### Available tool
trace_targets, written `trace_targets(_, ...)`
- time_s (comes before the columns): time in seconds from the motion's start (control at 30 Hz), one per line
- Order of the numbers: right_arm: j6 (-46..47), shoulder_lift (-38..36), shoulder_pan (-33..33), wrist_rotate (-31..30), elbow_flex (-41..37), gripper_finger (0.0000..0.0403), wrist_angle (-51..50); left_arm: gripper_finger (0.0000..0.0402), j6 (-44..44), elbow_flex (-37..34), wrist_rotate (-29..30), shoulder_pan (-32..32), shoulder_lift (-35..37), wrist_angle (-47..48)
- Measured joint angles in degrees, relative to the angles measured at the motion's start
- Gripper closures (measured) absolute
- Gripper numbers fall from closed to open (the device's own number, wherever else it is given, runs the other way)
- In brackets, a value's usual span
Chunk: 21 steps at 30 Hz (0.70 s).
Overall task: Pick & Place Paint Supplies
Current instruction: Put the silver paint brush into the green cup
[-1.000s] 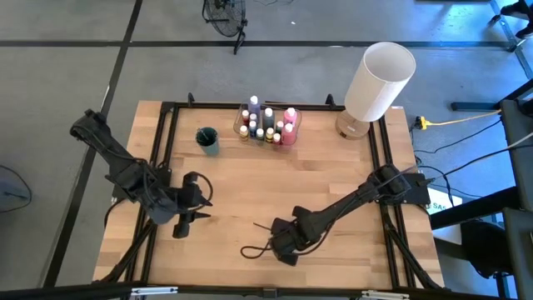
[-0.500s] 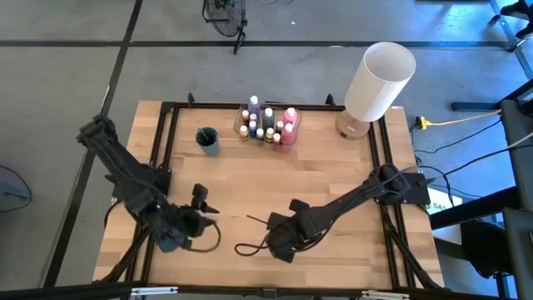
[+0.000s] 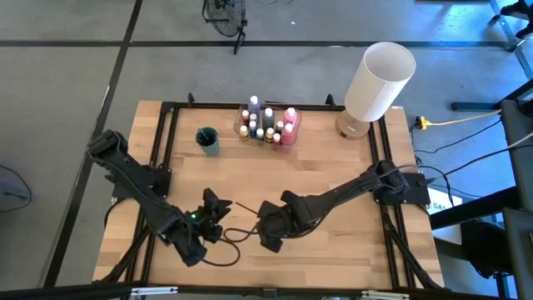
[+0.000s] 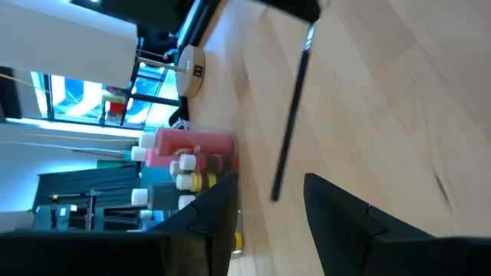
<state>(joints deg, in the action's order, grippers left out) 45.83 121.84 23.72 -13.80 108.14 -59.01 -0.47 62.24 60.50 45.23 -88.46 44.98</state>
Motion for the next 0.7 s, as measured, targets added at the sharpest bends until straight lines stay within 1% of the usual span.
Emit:
trace_targets(0.2, -1.84, -0.02, -2.63, 0.27, 0.04, 0.0403, 0.11, 0.0258, 0.39, 0.00, -0.19, -0.02, -0.83, 0.19)
trace_targets(0.37, -4.65, -0.02, -3.40, 0.45, 0.04, 0.0403, 2.22, 0.0258, 0.35, 0.00, -0.15, -0.38, -0.83, 2.00)
trace_targets(0.6, -6.45, -0.02, -3.42, 1.10, 0.07, 0.0403, 4.83, 0.0258, 1.09, 0.00, -0.27, -3.26, -0.83, 2.00)
trace_targets(0.7, -7.26, -0.02, -3.44, 1.08, 0.07, 0.0403, 4.87, 0.0258, 1.21, 0.00, -1.25, -4.56, -0.83, 2.00)
